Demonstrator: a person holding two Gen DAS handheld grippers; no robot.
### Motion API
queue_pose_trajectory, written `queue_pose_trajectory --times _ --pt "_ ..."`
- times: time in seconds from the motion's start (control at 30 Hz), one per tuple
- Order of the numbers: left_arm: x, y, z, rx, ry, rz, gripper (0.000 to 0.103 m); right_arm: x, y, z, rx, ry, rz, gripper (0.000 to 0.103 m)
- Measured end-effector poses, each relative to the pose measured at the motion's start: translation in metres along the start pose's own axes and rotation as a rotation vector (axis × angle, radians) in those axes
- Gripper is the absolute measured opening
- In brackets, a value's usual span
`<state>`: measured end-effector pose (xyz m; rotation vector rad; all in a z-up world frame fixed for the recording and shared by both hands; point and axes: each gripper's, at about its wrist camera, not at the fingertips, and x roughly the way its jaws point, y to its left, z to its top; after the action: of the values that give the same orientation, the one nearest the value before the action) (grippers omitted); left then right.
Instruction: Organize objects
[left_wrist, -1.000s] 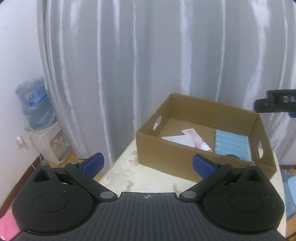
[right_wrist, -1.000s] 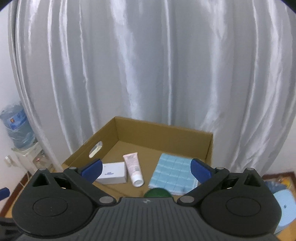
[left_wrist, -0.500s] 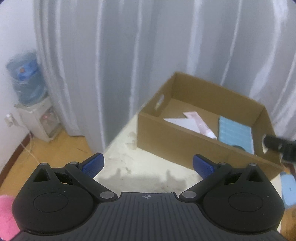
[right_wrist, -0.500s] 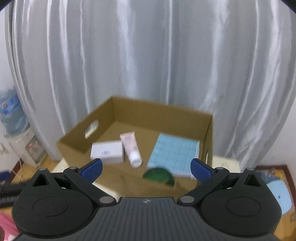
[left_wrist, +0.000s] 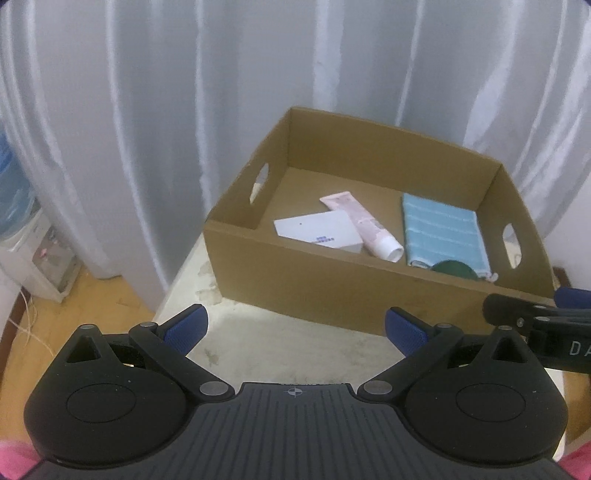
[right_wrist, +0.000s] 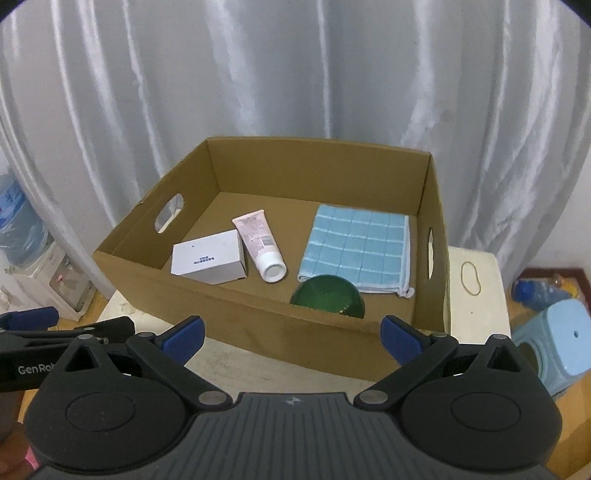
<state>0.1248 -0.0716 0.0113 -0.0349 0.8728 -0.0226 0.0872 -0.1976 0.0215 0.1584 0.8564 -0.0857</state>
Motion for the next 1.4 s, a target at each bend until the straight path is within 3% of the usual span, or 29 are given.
queue_pose_trajectory --times 0.57,1.4 --pt "0.022 -0.012 0.018 0.139 0.023 -0.043 0.103 0.02 -0.013 -0.002 0.068 0.042 -0.027 0.103" --pt "0.027 -0.022 0.026 0.182 0.013 -0.066 0.103 0.022 -0.021 -0.002 0.086 0.044 -0.05 0.103"
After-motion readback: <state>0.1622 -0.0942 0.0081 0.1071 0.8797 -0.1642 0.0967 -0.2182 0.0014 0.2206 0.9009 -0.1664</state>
